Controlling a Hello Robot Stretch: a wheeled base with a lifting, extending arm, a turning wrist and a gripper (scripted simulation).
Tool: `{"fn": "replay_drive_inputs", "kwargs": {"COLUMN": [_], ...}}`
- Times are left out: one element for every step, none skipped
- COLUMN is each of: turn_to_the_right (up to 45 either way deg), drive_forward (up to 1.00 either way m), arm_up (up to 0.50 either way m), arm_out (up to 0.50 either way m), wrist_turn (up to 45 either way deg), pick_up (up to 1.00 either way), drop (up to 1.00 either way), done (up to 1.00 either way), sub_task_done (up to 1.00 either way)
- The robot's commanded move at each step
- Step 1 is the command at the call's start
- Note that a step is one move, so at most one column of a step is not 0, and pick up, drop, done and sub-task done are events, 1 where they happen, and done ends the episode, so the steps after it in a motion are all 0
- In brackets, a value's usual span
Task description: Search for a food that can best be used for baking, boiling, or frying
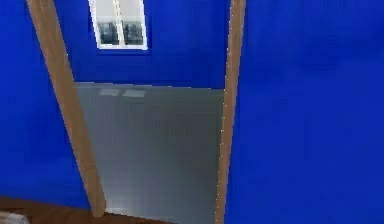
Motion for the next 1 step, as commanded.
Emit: {"fn": "replay_drive_inputs", "kwargs": {"turn_to_the_right": [0.0], "drive_forward": [0.9], "arm_up": [0.0], "arm_out": [0.0], "wrist_turn": [0.0], "pick_up": [0.0], "drop": [0.0], "done": [0.0], "sub_task_done": [0.0]}}
